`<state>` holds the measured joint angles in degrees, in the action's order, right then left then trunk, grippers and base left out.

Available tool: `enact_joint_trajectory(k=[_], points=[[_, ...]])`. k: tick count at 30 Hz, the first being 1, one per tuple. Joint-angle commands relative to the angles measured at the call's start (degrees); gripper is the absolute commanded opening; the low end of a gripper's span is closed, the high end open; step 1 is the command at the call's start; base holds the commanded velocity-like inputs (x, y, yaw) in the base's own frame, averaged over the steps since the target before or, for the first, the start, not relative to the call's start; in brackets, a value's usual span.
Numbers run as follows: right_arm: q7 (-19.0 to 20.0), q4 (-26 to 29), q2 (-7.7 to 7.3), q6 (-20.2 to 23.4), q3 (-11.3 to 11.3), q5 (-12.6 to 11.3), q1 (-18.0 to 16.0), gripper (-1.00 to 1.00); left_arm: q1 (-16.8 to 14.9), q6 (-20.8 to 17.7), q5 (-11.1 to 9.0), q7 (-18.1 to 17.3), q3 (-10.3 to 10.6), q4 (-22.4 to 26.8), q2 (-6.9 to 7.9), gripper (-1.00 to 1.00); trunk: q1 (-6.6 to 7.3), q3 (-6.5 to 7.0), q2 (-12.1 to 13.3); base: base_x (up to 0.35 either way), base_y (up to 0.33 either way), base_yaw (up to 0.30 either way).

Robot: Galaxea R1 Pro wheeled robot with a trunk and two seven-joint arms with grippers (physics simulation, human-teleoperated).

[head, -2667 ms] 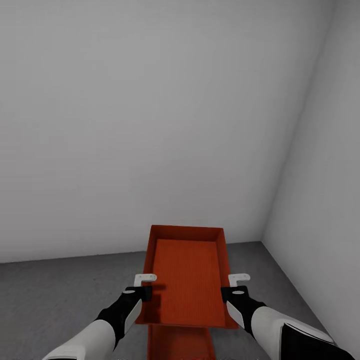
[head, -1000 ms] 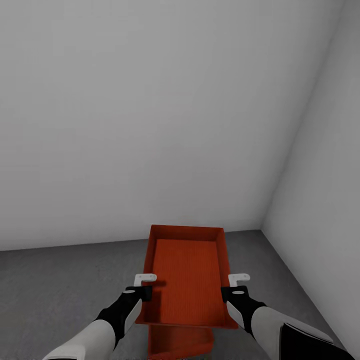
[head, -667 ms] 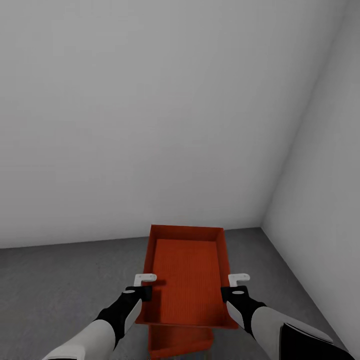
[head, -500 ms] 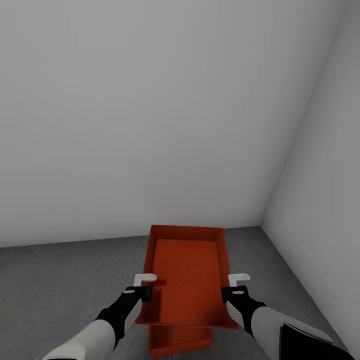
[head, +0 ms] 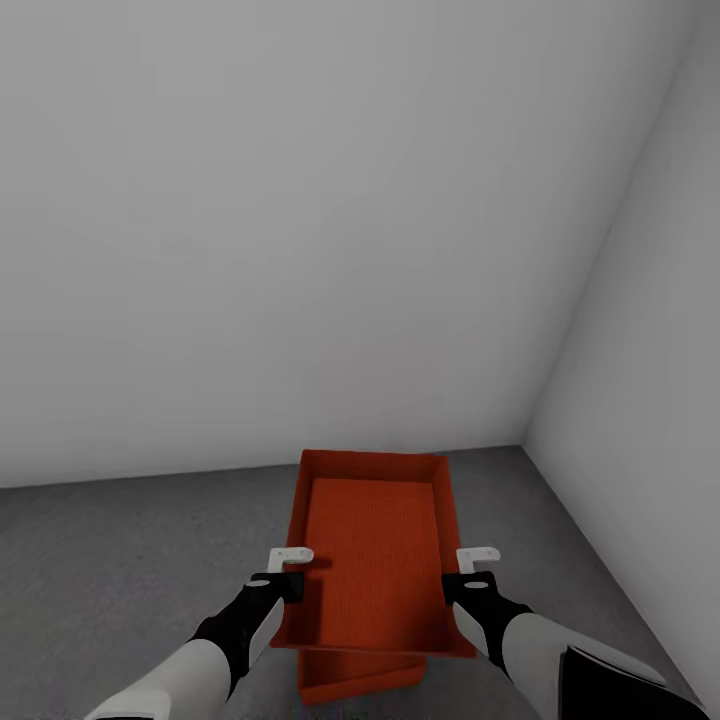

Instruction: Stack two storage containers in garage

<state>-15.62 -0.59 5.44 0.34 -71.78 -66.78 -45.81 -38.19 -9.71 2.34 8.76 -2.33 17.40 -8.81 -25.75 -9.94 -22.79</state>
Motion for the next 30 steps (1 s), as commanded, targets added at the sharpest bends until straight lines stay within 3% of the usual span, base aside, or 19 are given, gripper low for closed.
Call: enact_joint_trajectory(k=[1, 30], points=[[-0.20, -0.38, -0.07, 0.02, -0.64, 0.07, -0.07, -1.00, -0.04, -0.40, 0.47, 0.04, -1.27, 0.09, 0.37, -1.00, -0.03, -0.20, -0.13, 0.000, 0.000, 0.000], [-0.20, -0.38, -0.07, 0.02, -0.63, 0.07, -0.07, -1.00, -0.04, -0.40, 0.47, -0.15, -1.27, 0.09, 0.37, -1.00, -0.03, -2.84, -0.13, 0.000, 0.000, 0.000]])
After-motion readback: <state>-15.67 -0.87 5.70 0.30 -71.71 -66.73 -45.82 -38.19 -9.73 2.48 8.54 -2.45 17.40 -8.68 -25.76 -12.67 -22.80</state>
